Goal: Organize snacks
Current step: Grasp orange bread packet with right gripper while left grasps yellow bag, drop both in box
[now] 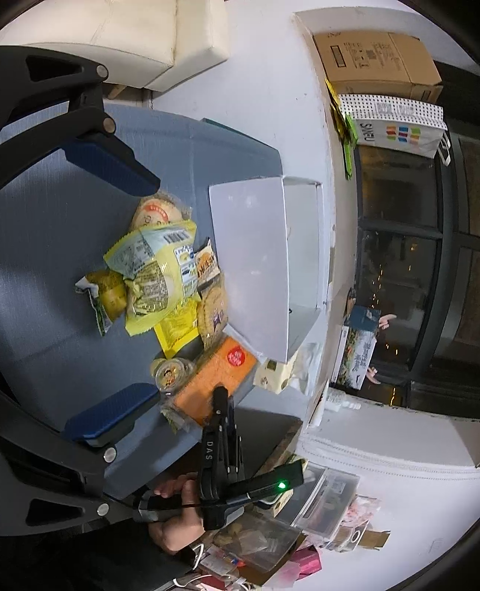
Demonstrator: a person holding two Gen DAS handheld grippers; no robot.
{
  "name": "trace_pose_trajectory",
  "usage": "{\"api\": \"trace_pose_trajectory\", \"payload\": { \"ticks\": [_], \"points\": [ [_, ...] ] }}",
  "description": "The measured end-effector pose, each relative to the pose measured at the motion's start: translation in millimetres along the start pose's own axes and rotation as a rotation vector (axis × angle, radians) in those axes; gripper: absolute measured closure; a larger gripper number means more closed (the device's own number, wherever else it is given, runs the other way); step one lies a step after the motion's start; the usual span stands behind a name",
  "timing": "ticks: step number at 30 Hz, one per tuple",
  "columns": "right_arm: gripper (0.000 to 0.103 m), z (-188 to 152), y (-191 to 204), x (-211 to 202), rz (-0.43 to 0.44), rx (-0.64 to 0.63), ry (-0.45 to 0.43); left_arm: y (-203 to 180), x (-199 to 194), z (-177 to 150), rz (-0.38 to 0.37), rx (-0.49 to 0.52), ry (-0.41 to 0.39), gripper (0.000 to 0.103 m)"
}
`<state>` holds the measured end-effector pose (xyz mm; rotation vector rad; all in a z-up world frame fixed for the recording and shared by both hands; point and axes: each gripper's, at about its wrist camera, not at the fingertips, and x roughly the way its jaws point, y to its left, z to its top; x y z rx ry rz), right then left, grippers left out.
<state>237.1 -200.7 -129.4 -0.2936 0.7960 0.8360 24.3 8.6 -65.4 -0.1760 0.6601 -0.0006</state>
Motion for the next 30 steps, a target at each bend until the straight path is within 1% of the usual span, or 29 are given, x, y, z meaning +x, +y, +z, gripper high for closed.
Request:
{"api": "trace_pose_trajectory", "payload": {
  "ticks": [2,4,9,14,17,19,20,21,22,23,24,26,28,30],
  "points": [
    [0.088,1.5,0.1,-3.7,0.029,0.007,-0.016,-1.0,1.6,1.9,0.007,0.009,0.001,0.0],
    [0.091,2.5,-0.7,-12.7,0.075,0.039,-0.054,0.1,4.3,2.6,0.004,0.001,0.004,0.0],
    [0.092,0.4,13.6,-44.3,0.043,0.005,-0.12,3.5,27.4,3.1,-0.022,-0.02,0.053,0.0],
    [0.092,-8.2,18.9,-81.0,0.032,0.005,-0.192,12.7,68.2,5.2,-0.021,-0.067,0.139,0.0],
    [0.092,-18.9,23.8,-99.5,0.017,0.004,-0.212,17.0,96.2,7.2,0.011,-0.072,0.186,0.0],
    [0.092,-28.0,28.3,-108.9,0.027,-0.001,-0.222,16.5,116.0,6.7,0.035,-0.063,0.226,0.001],
    [0.092,-32.5,30.2,-111.4,0.035,-0.001,-0.221,15.9,121.2,6.1,0.032,-0.061,0.236,0.001],
    [0.092,-37.1,31.9,-112.4,0.042,-0.001,-0.218,15.6,124.6,4.7,0.032,-0.056,0.237,0.009],
    [0.092,-41.5,32.8,-112.2,0.046,0.006,-0.215,14.1,127.4,3.3,0.04,-0.039,0.238,0.033],
    [0.092,-45.2,34.3,-109.9,0.053,0.005,-0.198,13.3,127.1,3.1,0.03,-0.036,0.245,0.033],
    [0.092,-49.1,35.6,-108.3,0.06,0.004,-0.192,13.6,124.4,3.3,0.022,-0.04,0.236,0.036],
    [0.092,-54.7,37.3,-105.5,0.08,0.007,-0.177,16.3,113.8,3.7,-0.029,-0.058,0.208,0.039],
    [0.092,-58.4,38.7,-104.3,0.094,0.011,-0.176,17.6,96.2,5.5,-0.054,-0.065,0.158,0.039],
    [0.092,-59.8,39.3,-103.6,0.103,0.017,-0.18,15.7,76.0,8.7,-0.071,-0.05,0.103,0.04]
  ]
}}
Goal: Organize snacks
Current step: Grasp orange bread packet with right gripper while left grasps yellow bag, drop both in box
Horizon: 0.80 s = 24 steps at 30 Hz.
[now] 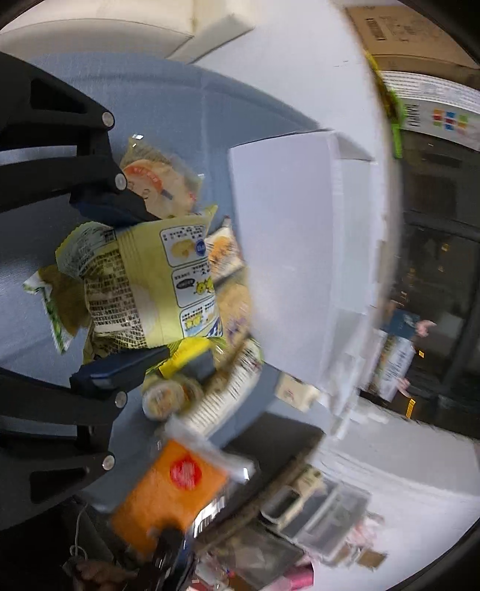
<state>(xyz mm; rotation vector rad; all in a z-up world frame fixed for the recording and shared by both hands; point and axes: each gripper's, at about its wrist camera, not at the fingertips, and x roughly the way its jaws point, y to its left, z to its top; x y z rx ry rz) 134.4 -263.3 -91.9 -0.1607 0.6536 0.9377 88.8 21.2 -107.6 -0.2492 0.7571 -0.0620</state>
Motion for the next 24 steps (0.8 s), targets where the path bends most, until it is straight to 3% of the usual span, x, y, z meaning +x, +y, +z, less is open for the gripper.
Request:
{"api": "trace_pose_trajectory", "payload": {
  "ticks": [6,13,19,24],
  "points": [
    [0.092,13.3,-9.6,-1.3,0.003,0.064,-0.054,1.0,-44.9,21.3,-0.025,0.004,-0.127,0.041],
    [0.092,87.2,-15.7,5.7,0.012,0.042,-0.131,16.6,-63.0,100.0,-0.013,0.038,-0.241,0.041],
    [0.092,183.4,-25.9,39.4,-0.04,0.036,-0.176,41.7,-30.1,181.0,0.024,0.048,-0.253,0.041],
    [0.092,231.3,-53.0,100.3,-0.034,0.161,-0.14,68.3,27.2,220.8,0.064,0.025,-0.191,0.041]
  ]
}}
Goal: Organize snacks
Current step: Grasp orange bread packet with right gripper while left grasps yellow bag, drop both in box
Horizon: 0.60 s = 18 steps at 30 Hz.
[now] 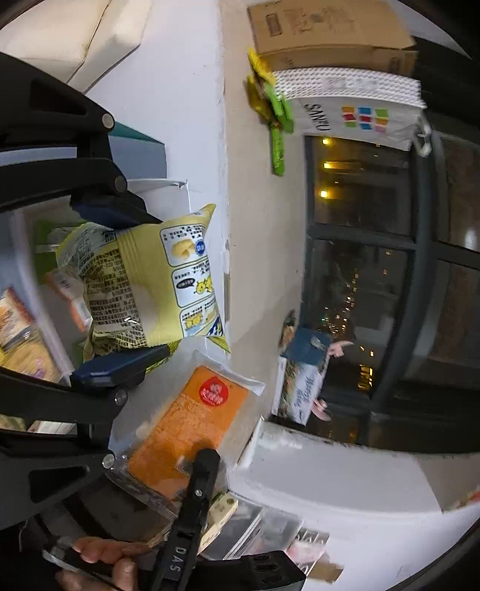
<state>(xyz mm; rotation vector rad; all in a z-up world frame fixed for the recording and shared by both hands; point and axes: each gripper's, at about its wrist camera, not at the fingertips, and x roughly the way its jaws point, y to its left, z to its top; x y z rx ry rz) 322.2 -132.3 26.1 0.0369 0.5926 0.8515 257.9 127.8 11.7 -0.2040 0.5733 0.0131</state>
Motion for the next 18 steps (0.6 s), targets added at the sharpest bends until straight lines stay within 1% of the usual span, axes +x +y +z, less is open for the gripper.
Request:
{"api": "trace_pose_trajectory", "payload": {
  "ticks": [3,5,6,7,8,10,11,12,13,14,16,18],
  "points": [
    [0.092,8.3,-8.6,36.0,-0.024,0.038,0.044,9.1,27.7,-0.5,0.004,-0.037,0.02,0.04],
    [0.092,11.3,-13.4,57.8,-0.026,0.075,0.082,14.0,42.6,-3.2,0.011,-0.052,0.051,0.036],
    [0.091,12.2,-13.6,64.3,-0.031,0.069,0.092,17.8,52.0,-4.7,0.026,-0.068,0.085,0.025],
    [0.091,12.5,-12.2,70.7,-0.038,0.056,0.104,18.8,56.6,-8.0,0.039,-0.081,0.105,0.003],
    [0.088,12.5,-12.2,74.5,-0.035,0.059,0.114,20.7,57.4,-10.5,0.042,-0.089,0.105,0.0],
    [0.04,12.6,-17.5,79.0,-0.043,0.111,0.111,21.6,51.1,-14.7,0.037,-0.095,0.091,0.0],
    [0.005,12.1,-20.5,77.1,-0.041,0.136,0.096,21.1,45.4,-14.8,0.043,-0.093,0.079,0.0],
    [0.0,10.7,-24.6,70.0,-0.052,0.167,0.049,20.6,37.6,-15.4,0.051,-0.091,0.069,0.0],
    [0.0,10.0,-26.2,65.5,-0.058,0.177,0.023,22.1,34.7,-15.4,0.053,-0.087,0.067,0.0],
    [0.0,10.6,-28.7,61.9,-0.062,0.183,0.021,21.2,26.4,-13.5,0.054,-0.083,0.057,0.0],
    [0.0,13.4,-30.3,59.2,-0.076,0.182,0.05,18.5,7.4,-9.2,0.044,-0.077,0.023,0.0],
    [0.0,13.3,-27.5,46.1,-0.088,0.157,0.022,11.1,-16.4,-8.7,0.038,-0.05,-0.018,0.0]
  ]
}}
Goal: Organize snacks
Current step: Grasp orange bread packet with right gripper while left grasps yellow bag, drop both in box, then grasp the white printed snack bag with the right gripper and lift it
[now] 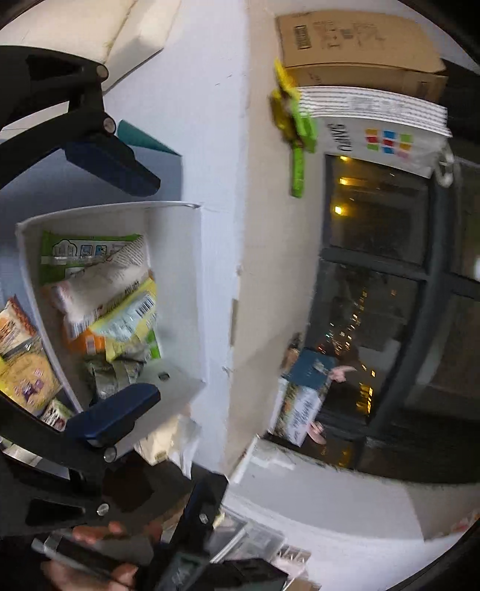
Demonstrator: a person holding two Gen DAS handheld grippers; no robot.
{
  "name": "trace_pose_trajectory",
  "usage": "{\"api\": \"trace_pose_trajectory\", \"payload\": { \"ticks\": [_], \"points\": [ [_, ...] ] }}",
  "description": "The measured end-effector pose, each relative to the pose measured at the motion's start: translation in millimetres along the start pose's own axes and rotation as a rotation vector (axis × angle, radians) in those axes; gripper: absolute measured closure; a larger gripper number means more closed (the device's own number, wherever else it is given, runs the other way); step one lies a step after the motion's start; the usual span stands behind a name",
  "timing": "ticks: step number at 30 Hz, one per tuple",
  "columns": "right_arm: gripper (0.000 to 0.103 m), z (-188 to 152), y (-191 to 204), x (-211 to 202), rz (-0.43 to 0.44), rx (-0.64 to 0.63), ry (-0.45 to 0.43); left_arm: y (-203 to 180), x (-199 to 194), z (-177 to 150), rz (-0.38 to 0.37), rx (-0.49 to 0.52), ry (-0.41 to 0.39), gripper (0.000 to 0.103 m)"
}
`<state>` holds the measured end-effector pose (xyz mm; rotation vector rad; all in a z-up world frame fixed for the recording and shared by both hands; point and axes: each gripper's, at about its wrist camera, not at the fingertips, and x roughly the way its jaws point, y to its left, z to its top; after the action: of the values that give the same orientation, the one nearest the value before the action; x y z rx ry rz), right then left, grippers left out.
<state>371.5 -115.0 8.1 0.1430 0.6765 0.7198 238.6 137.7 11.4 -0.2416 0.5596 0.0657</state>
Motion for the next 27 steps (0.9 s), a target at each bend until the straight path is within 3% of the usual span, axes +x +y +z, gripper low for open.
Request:
{"api": "trace_pose_trajectory", "payload": {
  "ticks": [6,10,13,17,21,24,27],
  "points": [
    [0.0,-14.8,24.9,-57.6,0.038,-0.116,-0.098,-20.5,-88.6,-21.0,-0.039,0.06,-0.119,0.0],
    [0.0,-40.9,44.3,-112.0,0.08,-0.234,-0.155,-36.0,-139.8,-44.1,-0.039,0.101,-0.18,0.0],
    [0.0,-65.4,54.4,-147.7,0.062,-0.328,-0.18,-48.8,-177.0,-71.7,-0.036,0.134,-0.221,0.0],
    [0.0,-103.7,52.2,-192.6,0.035,-0.414,-0.198,-57.0,-207.1,-109.9,-0.053,0.119,-0.226,0.0],
    [0.0,-140.7,35.4,-217.3,0.008,-0.413,-0.166,-63.0,-214.2,-145.7,-0.068,0.115,-0.167,0.0],
    [0.0,-176.8,14.7,-223.8,-0.061,-0.393,-0.136,-62.7,-210.6,-167.6,-0.074,0.098,-0.117,0.0],
    [0.0,-207.8,-9.2,-221.0,-0.048,-0.315,-0.087,-58.0,-206.2,-182.2,-0.061,0.065,-0.076,0.0]
  ]
}}
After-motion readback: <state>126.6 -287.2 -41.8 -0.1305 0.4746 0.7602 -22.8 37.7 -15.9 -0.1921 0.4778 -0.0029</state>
